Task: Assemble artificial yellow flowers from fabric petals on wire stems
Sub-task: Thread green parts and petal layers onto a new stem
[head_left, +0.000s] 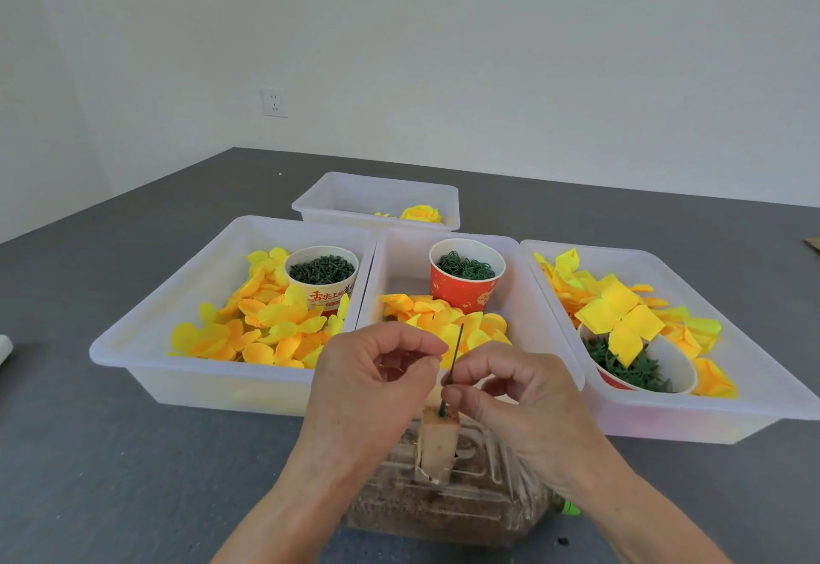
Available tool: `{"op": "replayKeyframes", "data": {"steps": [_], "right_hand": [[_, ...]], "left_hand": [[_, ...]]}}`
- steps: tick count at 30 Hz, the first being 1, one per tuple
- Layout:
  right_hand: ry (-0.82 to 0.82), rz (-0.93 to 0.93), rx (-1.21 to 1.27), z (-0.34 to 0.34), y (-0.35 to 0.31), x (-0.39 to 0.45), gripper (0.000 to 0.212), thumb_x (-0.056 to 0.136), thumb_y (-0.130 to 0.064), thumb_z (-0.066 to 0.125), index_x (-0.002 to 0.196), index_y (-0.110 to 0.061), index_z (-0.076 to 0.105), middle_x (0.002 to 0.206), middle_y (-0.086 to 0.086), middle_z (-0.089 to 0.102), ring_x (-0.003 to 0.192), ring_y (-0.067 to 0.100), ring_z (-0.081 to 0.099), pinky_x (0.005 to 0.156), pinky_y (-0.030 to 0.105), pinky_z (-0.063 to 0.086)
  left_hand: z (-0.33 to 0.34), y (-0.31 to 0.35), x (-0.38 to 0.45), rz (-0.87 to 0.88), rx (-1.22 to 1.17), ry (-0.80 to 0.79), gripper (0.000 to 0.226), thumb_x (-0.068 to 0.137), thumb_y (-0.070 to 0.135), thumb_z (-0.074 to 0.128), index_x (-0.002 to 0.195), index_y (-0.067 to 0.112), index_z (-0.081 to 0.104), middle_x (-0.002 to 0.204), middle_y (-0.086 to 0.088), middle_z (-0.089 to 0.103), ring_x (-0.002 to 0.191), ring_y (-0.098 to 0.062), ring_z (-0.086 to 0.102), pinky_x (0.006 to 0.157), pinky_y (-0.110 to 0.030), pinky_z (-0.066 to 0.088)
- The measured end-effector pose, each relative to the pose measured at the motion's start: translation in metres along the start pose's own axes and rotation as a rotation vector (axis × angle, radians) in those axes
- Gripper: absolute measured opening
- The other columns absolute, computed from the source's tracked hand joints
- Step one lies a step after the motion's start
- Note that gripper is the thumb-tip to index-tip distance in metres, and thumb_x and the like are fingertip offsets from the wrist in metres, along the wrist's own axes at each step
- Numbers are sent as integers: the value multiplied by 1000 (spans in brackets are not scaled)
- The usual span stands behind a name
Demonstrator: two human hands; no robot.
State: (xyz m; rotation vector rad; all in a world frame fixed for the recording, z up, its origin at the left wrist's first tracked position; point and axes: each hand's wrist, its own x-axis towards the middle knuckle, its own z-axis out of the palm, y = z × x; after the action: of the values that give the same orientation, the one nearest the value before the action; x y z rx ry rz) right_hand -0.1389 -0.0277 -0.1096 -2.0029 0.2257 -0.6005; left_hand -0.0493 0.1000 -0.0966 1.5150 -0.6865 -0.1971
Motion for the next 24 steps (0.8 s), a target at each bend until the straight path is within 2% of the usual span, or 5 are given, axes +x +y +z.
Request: {"op": "replayKeyframes", "data": {"steps": [5,9,12,24], "right_hand": [[7,-6,-85,0,2,0,19,74,-19,78,74,-37,72,77,-13,66,78,15,60,70,37,49],[-19,-2,-33,-3,-1,0,20,74,-11,78,69,-30,73,77,-7,67,76,22,60,72,43,50],[-33,20,2,-5,-2,1,19,73,-9,77,68,-28,73,77,-4,68,76,27,60,73,43,49],[-33,47,3,-4,-5,3,24,73,-11,76,64,-32,71,77,-3,69,78,29,60,74,46,49]], "left_hand": [[1,-4,-4,-23,27,-27,31,72,-3,71,63,27,74,64,6,70,59,-2,62,57,-12,46],[-1,-6,-7,-43,107,-61,32,71,-1,73,68,31,73,66,11,70,59,1,61,56,-11,47],[-3,-7,-8,-47,132,-64,32,69,3,76,71,34,72,67,13,69,59,2,60,55,-10,46],[-3,-11,-5,-30,151,-78,30,67,3,77,66,32,73,69,10,70,61,-1,61,57,-13,49]]}}
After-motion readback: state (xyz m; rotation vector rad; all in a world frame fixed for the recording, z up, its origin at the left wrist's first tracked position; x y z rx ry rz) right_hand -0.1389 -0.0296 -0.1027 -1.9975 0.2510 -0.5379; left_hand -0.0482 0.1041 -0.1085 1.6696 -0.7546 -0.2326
